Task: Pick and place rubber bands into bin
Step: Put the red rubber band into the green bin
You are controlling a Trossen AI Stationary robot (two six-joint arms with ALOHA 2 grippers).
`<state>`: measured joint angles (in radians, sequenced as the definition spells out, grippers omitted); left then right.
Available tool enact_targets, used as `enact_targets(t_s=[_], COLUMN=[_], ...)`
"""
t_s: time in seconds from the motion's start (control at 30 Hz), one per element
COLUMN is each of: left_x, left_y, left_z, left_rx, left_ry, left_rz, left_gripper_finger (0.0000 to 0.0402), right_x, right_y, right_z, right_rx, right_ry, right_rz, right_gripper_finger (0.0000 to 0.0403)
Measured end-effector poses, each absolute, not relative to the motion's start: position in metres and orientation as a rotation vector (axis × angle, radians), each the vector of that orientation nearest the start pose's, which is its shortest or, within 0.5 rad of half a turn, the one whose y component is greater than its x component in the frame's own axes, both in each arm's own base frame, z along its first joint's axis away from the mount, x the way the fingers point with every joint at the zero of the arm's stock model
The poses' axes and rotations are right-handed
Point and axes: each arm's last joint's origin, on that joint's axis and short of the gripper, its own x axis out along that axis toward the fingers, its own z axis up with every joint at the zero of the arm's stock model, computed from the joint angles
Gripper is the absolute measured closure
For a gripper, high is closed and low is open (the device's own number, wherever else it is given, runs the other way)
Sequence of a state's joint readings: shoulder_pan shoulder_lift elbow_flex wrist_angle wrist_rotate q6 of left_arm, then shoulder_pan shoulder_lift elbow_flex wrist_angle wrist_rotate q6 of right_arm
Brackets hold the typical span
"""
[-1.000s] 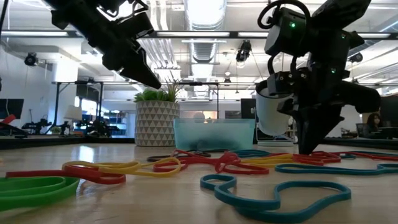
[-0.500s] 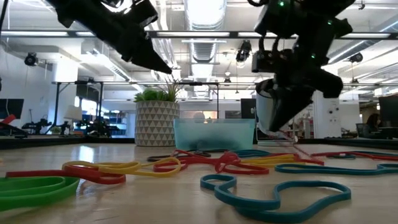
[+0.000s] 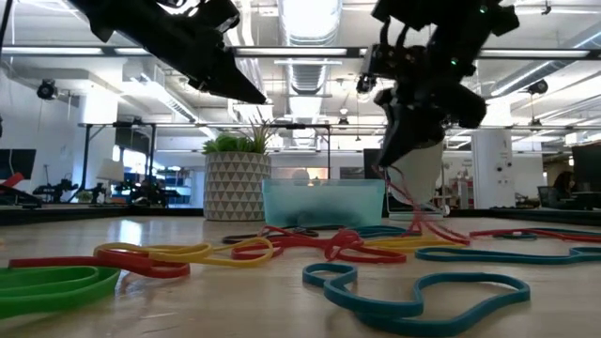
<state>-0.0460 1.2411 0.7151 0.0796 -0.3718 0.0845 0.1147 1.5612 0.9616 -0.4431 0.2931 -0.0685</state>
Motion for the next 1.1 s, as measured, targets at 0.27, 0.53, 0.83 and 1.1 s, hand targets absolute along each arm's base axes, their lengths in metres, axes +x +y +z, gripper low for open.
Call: enact_targets(t_s=[0.27,0.53,0.83,1.1], left_x=[0.26,0.255,0.257,0.26], left_y=[-0.002,-0.001,-0.004,-0.01], left_z=[0.233,0.214,0.197,0.19], left_rx=[0.183,0.144,0.058,-0.002], left_ry=[0.494,0.544,0.599,0.625], left_rz=[0.299,0.308,0.253,0.127], left_gripper_finger=[0.033,0.033,0.033,0.033], right_x=[0.315,0.328,0.333,0.332], right_y=[0.024,0.013,-0.036,-0.079], right_z=[0.226,0.263,0.281,0.272], right_rx=[-0.431,-0.584,-0.551,-0.415], right_ry=[0.945,0.889,0.858,0.87], right_rz=[-0.199,-0.303,-0.429,-0.467], right_gripper_finger=[0.0394,0.0394,0.0394,0.0394])
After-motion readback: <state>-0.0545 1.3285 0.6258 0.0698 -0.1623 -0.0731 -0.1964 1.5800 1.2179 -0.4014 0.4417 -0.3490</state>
